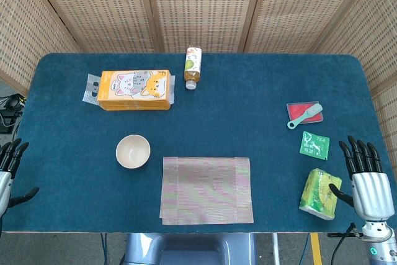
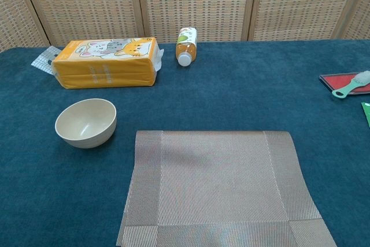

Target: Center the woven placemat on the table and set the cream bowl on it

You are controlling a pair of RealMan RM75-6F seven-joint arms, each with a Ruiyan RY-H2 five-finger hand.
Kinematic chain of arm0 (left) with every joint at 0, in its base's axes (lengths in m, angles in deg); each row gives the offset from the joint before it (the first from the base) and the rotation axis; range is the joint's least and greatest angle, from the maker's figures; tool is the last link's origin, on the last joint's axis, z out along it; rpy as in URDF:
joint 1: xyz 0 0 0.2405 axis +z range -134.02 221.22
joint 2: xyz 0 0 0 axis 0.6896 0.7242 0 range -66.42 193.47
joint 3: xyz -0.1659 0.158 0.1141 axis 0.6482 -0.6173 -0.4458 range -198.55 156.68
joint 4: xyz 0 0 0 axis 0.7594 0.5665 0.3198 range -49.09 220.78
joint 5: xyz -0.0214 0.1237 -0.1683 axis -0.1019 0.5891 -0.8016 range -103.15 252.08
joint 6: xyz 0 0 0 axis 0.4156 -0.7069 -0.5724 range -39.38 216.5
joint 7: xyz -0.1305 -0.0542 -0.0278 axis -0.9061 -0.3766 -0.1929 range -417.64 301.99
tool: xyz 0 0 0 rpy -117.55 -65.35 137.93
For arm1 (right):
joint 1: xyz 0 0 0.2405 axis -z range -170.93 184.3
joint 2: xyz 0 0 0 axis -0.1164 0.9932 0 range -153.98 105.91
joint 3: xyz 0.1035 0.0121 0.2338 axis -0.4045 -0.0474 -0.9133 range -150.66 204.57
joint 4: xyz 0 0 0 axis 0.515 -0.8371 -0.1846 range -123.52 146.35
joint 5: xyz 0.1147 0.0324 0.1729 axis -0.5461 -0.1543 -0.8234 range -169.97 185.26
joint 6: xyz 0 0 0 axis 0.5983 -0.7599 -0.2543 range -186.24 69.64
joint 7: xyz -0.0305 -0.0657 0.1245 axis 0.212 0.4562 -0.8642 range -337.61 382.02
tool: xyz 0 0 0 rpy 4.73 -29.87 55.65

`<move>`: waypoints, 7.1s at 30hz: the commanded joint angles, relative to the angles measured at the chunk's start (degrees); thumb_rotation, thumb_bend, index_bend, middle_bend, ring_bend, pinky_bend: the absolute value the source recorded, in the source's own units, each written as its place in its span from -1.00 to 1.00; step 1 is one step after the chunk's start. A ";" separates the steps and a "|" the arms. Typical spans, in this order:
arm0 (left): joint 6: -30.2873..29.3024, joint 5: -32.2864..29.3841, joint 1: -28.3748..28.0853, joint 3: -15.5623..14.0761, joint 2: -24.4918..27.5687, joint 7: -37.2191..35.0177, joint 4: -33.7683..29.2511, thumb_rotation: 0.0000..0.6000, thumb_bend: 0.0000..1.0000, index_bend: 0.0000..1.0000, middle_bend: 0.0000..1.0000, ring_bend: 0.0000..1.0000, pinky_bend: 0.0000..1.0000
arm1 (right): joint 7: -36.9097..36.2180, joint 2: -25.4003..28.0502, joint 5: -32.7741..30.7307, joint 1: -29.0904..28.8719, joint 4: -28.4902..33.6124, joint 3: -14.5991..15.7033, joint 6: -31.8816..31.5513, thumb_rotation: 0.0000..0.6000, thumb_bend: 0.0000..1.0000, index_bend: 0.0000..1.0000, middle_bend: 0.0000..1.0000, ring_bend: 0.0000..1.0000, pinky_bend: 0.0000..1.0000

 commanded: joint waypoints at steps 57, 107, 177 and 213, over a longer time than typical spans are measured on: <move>29.68 -11.77 -26.84 6.48 -21.24 22.10 12.59 1.00 0.11 0.32 -1.00 -1.00 -1.00 | -0.23 0.28 -8.03 -2.31 -0.18 -2.45 6.29 1.00 -1.00 -1.00 -1.00 -1.00 -1.00; 22.47 28.34 -28.17 -7.92 -11.21 -17.60 4.73 1.00 -1.00 -0.23 -1.00 -1.00 -1.00 | 0.51 0.36 -9.96 -3.19 0.10 -2.61 8.08 1.00 -1.00 -1.00 -1.00 -1.00 -1.00; 30.19 23.44 -37.82 -11.71 -36.64 -0.22 20.93 1.00 -0.06 -0.11 -1.00 -1.00 -1.00 | 0.18 0.55 -11.94 -3.53 -0.11 -2.72 9.27 1.00 -1.00 -1.00 -1.00 -1.00 -1.00; 40.79 -13.69 -48.18 19.85 -33.79 24.30 12.64 1.00 0.24 0.61 -1.00 -1.00 -1.00 | -1.20 1.34 -12.57 -3.37 0.50 -3.09 9.35 1.00 -1.00 -1.00 -1.00 -1.00 -1.00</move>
